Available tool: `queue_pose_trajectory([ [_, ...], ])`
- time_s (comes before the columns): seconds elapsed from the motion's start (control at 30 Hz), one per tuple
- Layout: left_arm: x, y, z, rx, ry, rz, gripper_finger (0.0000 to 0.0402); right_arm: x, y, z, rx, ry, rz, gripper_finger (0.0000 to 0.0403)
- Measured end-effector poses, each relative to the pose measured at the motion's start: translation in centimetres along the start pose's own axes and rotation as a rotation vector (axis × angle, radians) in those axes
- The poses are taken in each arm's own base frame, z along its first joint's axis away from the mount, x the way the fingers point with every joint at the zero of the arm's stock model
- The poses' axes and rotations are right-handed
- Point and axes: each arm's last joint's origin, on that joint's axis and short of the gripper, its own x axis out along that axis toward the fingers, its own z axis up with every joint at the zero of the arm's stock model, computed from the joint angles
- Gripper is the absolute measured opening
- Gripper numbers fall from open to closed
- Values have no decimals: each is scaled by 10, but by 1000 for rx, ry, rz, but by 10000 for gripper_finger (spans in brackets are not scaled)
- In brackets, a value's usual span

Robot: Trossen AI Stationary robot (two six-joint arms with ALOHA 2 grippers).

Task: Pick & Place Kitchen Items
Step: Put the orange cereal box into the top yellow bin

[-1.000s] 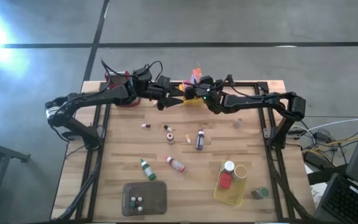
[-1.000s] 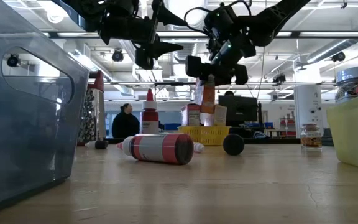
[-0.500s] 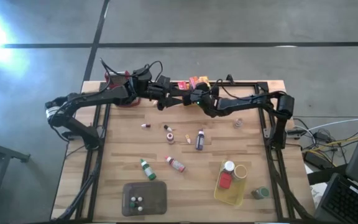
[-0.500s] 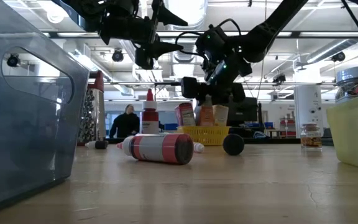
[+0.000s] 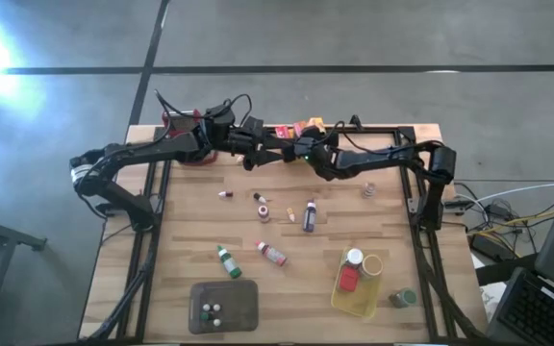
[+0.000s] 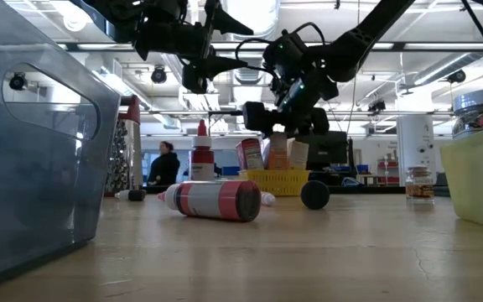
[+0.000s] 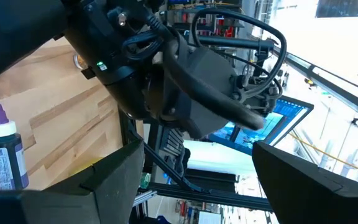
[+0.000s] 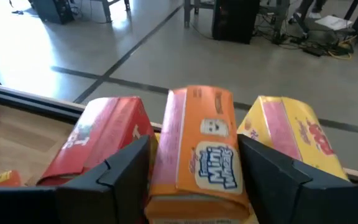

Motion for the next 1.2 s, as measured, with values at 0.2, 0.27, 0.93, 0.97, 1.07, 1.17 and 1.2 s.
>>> queue_pose_trajectory([
  [0.2, 0, 0, 0, 0, 0, 0, 305, -3, 7, 18, -49, -36, 17, 250],
  [0.27, 0, 0, 0, 0, 0, 0, 305, -6, 9, 30, -61, -59, 26, 252],
  [0.93, 0, 2, 0, -10, 2, 16, 305, -15, 12, 56, -210, 90, 97, 19],
  [0.97, 0, 2, 0, -10, 2, 16, 305, -15, 12, 56, -210, 90, 96, 17],
  [1.07, 0, 2, 0, -10, 2, 16, 305, -13, 11, 56, -207, 91, 92, 9],
  [1.17, 0, 2, 0, -10, 2, 16, 305, -12, 9, 55, -201, 107, 90, 8],
  [1.2, 0, 2, 0, -10, 2, 16, 305, -11, 8, 55, -198, 114, 93, 8],
])
